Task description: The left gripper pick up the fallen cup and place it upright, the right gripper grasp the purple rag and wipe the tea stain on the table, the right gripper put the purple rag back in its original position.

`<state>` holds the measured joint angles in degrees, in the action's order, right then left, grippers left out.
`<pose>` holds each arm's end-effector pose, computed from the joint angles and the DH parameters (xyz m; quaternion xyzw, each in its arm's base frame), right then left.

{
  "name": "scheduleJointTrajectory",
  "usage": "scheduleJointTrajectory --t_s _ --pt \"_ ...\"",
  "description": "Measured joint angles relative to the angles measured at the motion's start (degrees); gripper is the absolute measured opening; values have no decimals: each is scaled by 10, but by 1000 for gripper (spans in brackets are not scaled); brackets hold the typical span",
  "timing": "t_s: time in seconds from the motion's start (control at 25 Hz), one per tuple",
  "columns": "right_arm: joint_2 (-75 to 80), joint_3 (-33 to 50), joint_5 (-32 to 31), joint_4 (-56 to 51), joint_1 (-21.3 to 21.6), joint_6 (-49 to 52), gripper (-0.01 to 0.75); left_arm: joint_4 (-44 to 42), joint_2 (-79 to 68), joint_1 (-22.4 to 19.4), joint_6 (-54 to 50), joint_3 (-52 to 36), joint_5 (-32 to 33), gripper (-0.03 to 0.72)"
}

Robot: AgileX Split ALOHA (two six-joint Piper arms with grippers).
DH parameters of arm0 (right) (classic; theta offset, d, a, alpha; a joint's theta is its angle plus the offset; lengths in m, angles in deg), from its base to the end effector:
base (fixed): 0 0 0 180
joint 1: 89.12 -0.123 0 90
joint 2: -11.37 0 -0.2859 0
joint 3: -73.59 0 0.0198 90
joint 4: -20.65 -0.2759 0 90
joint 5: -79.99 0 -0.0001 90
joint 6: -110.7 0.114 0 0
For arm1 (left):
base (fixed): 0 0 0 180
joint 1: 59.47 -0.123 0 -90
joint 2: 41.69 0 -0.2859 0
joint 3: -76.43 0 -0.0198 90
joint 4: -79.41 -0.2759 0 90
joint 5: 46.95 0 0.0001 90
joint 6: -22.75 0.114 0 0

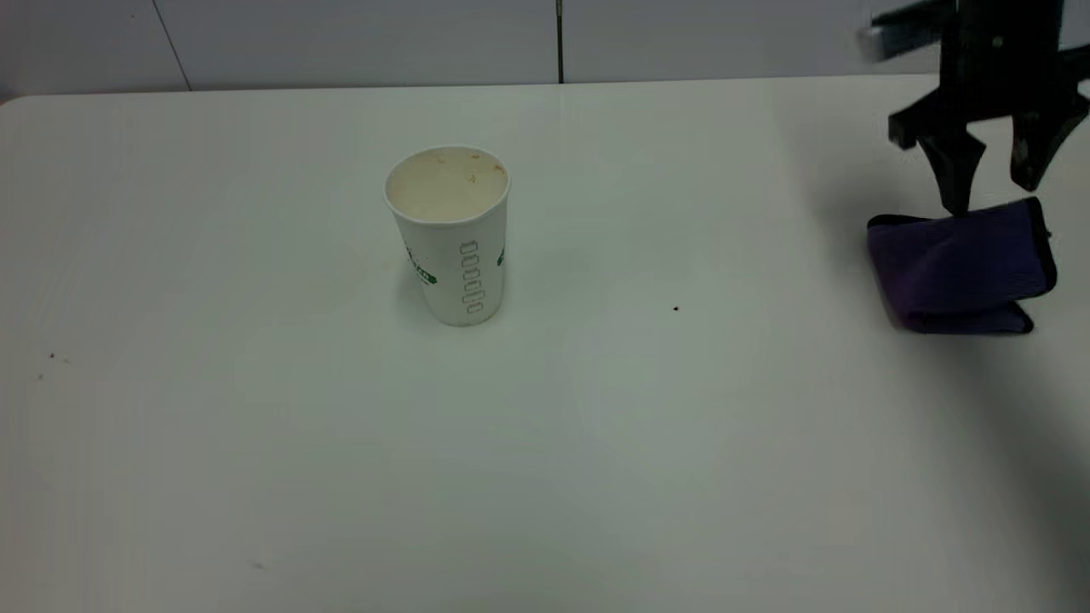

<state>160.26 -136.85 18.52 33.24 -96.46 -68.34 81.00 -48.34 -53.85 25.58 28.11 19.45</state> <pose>0.4967 0.0420 0.0448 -0.1075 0.9895 -0.0961 0.0077 0.0274 -0.0056 0.2713 0.0656 0.8694 -0.0257 0.4891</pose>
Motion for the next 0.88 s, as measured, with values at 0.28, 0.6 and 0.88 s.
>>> scheduleJointTrajectory --t_s 0.28,0.6,0.88 --pt "-117 0 -42 -94 -40 -58 575 0 0 0 0 0 0 448" --pt "-249 17 -82 -103 -69 -66 575 0 0 0 0 0 0 448" --pt "-421 134 -86 -152 -80 -71 575 0 0 0 0 0 0 448"
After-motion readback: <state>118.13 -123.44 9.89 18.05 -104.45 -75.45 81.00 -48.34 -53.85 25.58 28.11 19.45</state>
